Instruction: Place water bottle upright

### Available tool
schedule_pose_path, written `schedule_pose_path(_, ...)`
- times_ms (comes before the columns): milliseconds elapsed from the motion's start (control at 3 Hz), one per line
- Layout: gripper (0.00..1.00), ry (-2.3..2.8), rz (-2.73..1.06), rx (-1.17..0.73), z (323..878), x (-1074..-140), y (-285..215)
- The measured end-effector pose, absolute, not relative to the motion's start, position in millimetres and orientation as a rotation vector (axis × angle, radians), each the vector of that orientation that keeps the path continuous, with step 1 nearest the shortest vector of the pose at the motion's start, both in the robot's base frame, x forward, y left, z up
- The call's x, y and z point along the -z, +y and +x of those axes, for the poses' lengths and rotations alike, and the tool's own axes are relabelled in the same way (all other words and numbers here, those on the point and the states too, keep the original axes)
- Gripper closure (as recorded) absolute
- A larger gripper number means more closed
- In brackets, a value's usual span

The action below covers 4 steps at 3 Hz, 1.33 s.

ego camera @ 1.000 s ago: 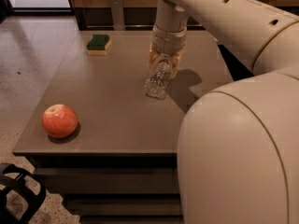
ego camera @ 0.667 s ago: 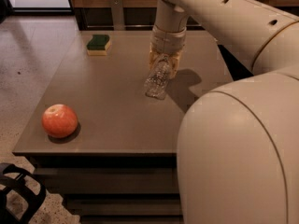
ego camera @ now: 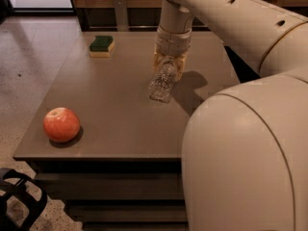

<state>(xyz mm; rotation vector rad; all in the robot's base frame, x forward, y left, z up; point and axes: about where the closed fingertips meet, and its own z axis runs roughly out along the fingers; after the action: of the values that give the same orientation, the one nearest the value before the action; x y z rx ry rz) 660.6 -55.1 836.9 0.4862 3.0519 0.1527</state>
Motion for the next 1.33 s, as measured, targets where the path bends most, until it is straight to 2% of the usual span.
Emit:
schedule_pose_path(333,1.0,3.045,0.481,-0.16,661.7,-837.9,-56.1)
schedule_pose_path(1333,1.0,2.713,0.363,-0.469,695.3,-893.0,-125.7)
